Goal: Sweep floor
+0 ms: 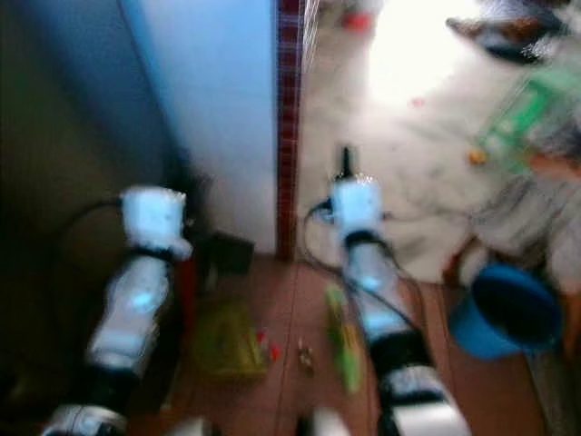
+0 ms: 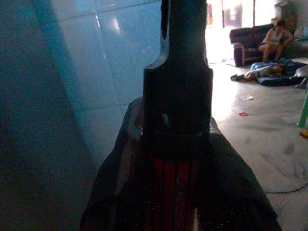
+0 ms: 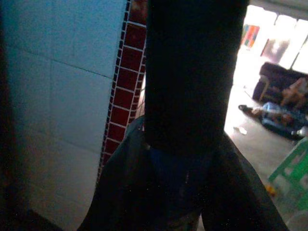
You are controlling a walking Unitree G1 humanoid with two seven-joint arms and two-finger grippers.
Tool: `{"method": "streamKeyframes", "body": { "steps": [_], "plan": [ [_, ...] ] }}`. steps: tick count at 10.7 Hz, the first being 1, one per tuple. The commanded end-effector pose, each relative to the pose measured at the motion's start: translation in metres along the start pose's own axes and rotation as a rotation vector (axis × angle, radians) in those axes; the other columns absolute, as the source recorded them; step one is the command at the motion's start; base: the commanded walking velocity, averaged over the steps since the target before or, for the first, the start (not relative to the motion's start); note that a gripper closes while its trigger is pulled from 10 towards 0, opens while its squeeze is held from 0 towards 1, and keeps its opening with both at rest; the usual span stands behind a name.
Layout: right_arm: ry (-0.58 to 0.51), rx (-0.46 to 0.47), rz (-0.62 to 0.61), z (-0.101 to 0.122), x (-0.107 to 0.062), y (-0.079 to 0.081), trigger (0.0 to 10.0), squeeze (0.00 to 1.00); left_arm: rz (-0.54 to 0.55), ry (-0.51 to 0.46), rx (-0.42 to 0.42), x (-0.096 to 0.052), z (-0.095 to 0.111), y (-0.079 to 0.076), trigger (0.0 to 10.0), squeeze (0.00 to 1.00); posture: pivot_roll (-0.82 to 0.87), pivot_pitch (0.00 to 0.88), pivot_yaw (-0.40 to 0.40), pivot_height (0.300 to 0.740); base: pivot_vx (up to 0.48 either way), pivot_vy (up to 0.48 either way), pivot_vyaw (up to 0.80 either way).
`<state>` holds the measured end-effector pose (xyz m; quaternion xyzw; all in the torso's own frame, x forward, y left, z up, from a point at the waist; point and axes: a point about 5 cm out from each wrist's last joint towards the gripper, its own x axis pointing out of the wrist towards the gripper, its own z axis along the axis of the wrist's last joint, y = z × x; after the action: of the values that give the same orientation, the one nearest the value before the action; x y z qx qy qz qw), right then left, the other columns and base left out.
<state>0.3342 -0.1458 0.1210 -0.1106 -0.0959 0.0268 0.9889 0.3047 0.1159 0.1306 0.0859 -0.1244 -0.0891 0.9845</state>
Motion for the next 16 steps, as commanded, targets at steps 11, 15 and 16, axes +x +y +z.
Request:
{"method": "streamKeyframes", "body": {
  "steps": [11, 15, 16],
  "plan": [
    [0.003, -0.05, 0.01, 0.002, -0.018, -0.013, 10.0, 0.0, -0.237, -0.061, 0.242, 0.016, -0.016, -0.043, 10.0, 0.0, -0.09, 0.0, -0.024, 0.74, 0.0, 0.0, 0.0],
    [0.008, -0.007, 0.024, 0.005, -0.019, -0.008, 10.0, 0.0, -0.276, 0.016, 0.126, 0.013, -0.031, -0.09, 10.0, 0.0, -0.12, 0.0, -0.013, 0.74, 0.0, 0.0, 0.0],
    [0.01, -0.002, 0.024, 0.007, -0.019, -0.009, 10.0, 0.0, -0.288, 0.05, 0.08, 0.011, -0.034, -0.101, 10.0, 0.0, -0.13, 0.0, -0.011, 0.74, 0.0, 0.0, 0.0]
  ]
}}
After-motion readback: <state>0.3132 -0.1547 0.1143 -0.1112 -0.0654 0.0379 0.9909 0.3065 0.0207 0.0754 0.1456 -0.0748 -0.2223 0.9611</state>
